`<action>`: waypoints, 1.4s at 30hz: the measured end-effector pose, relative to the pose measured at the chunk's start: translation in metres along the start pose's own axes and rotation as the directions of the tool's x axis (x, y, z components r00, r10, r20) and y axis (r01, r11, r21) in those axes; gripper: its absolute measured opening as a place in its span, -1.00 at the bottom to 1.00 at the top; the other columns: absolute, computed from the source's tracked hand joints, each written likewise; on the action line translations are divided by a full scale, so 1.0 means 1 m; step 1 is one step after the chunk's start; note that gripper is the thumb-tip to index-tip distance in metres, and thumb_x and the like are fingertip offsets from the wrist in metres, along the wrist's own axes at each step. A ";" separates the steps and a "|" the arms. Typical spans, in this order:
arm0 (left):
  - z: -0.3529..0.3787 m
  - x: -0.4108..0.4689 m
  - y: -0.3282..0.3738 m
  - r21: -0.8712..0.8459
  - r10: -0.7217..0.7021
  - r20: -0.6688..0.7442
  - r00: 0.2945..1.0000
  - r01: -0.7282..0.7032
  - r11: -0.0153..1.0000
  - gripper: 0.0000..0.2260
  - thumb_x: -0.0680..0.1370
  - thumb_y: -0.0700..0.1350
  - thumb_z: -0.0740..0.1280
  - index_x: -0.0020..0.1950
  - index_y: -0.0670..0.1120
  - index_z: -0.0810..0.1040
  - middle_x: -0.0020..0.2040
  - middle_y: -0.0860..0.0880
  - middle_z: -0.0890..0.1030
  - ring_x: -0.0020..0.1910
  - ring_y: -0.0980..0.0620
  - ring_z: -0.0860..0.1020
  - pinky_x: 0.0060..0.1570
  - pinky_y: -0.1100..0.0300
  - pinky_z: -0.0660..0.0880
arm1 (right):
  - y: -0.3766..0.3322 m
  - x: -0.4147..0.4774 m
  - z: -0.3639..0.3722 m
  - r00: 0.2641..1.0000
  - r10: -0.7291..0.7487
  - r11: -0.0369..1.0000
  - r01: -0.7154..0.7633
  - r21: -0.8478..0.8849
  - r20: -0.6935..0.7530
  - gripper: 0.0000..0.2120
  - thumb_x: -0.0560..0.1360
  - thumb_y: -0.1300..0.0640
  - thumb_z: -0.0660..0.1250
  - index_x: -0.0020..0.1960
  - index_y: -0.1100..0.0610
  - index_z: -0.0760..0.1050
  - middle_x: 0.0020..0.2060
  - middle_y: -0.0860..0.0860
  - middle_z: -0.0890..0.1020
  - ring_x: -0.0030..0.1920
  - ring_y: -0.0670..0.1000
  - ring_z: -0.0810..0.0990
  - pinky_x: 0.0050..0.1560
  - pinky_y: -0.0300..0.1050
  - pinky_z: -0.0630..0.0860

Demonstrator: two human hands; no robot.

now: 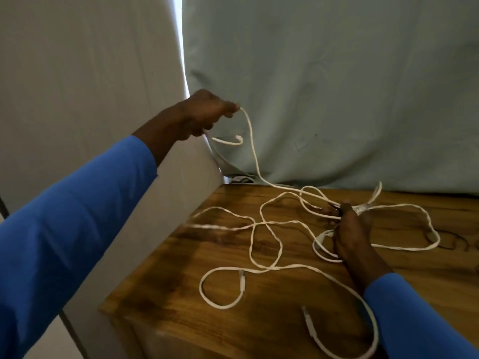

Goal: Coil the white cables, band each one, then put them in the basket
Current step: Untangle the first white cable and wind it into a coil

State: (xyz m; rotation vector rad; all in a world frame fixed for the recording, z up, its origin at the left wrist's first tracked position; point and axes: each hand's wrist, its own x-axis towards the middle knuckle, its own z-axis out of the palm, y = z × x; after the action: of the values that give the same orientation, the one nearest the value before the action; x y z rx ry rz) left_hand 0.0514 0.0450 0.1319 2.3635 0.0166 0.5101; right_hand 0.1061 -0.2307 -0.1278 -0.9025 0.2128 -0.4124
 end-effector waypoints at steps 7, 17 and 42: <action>0.113 -0.049 0.016 -0.400 0.254 0.010 0.967 -0.229 0.887 -0.85 0.63 -0.17 0.37 0.09 -0.06 0.73 -0.37 0.08 0.59 -0.43 0.13 0.52 -0.51 0.28 0.39 | -0.032 -0.019 0.018 0.973 -0.034 0.980 -0.012 0.198 0.228 -0.93 0.65 0.23 0.25 0.01 0.15 0.49 -0.42 0.04 0.66 -0.50 -0.05 0.57 -0.45 -0.21 0.50; 0.195 -0.116 0.023 -0.036 0.770 0.049 0.636 -0.769 0.638 -0.76 0.55 -0.06 0.44 0.21 0.05 0.71 -0.06 -0.04 0.60 -0.11 0.01 0.60 -0.11 0.07 0.54 | -0.081 -0.046 -0.022 0.914 0.009 0.999 0.014 -0.051 0.406 -0.77 0.60 0.04 0.36 -0.19 0.13 0.57 -0.55 -0.05 0.48 -0.58 -0.15 0.40 -0.55 -0.31 0.30; 0.233 -0.126 -0.032 -0.244 0.608 0.097 0.788 -0.573 0.782 -0.30 0.50 0.41 0.29 0.57 0.18 0.24 0.55 0.03 0.36 0.50 0.04 0.36 0.46 0.01 0.35 | -0.079 -0.058 -0.088 0.985 -0.106 0.987 0.120 -0.103 0.134 -0.87 0.61 0.14 0.39 0.02 0.19 0.48 -0.44 -0.01 0.49 -0.51 -0.07 0.46 -0.44 -0.14 0.48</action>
State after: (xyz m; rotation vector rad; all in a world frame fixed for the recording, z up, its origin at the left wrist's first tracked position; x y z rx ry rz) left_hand 0.0246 -0.1003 -0.0907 2.1679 -0.8520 0.5643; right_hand 0.0025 -0.3119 -0.1178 -1.0496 0.0673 -0.4493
